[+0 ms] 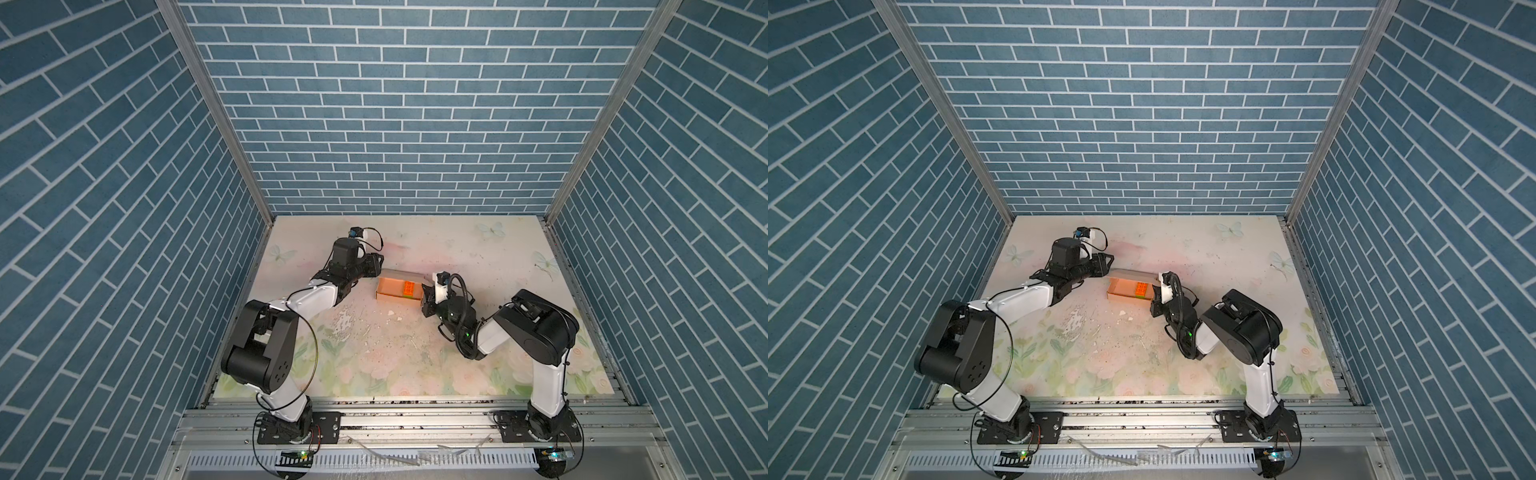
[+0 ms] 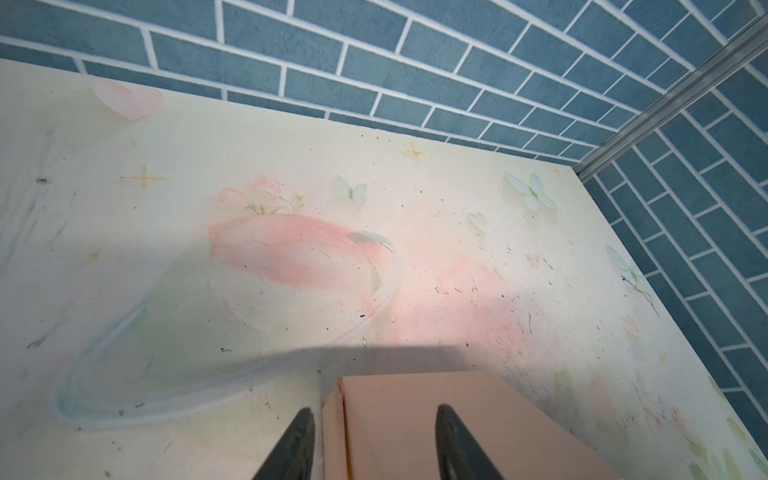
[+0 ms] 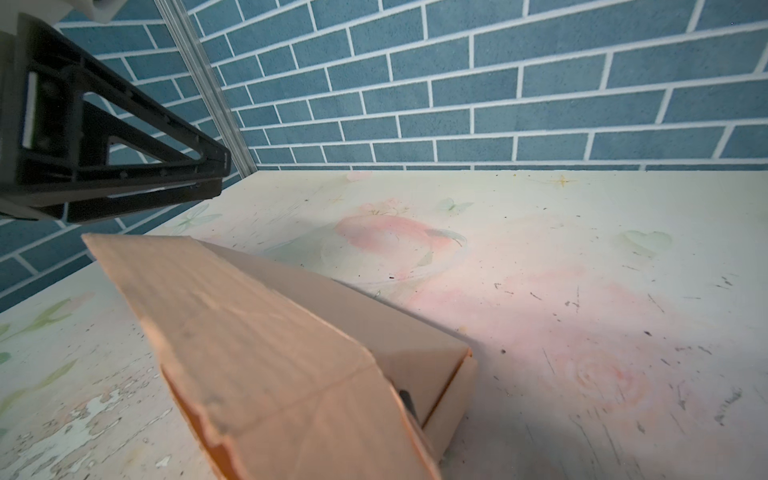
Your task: Fold the paper box
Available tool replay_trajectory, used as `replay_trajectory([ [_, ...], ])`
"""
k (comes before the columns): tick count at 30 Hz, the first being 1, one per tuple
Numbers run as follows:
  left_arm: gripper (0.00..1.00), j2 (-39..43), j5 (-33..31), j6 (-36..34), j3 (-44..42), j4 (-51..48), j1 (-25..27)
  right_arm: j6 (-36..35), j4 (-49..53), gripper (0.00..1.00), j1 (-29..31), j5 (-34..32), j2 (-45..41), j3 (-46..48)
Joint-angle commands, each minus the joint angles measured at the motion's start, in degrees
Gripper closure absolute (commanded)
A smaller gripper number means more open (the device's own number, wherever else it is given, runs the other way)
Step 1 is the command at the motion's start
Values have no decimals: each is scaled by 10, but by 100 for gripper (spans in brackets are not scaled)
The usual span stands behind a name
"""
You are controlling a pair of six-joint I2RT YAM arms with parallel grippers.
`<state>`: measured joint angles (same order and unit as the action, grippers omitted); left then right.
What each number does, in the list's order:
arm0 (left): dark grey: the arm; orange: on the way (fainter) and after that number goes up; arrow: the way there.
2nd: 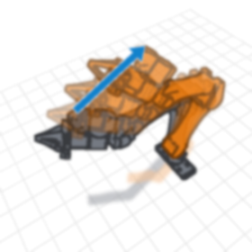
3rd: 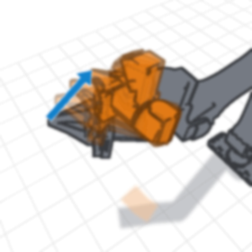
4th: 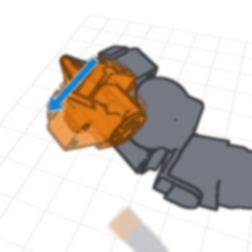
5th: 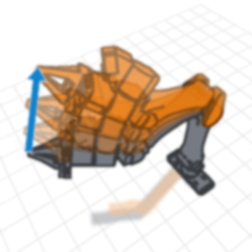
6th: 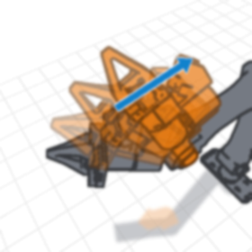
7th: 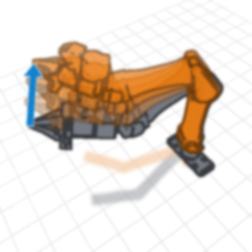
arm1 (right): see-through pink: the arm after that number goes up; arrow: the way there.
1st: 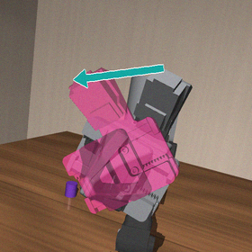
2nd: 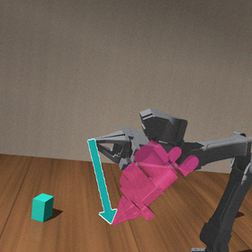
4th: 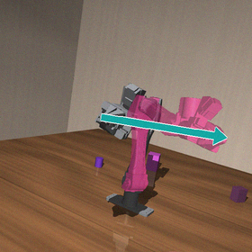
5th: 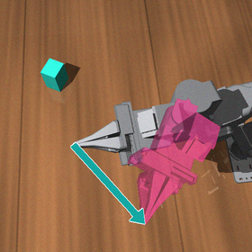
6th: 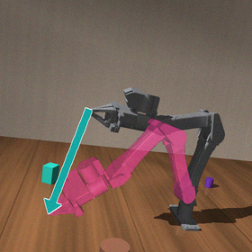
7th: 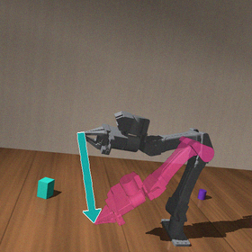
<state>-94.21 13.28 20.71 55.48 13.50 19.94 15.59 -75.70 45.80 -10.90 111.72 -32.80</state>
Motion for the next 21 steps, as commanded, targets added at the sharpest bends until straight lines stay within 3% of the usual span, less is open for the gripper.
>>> replay_trajectory([
  [1, 51, -4, -2, -22, 5, -23, 14, 11, 68, 100, 7, 24, -14, 15],
  [10, 54, -23, -33, -25, 12, -45, 53, 26, 177, 67, 8, 72, -80, 12],
  [21, 55, -43, -58, -28, 32, -76, 77, 34, 315, 50, 8, 112, -172, 17],
])
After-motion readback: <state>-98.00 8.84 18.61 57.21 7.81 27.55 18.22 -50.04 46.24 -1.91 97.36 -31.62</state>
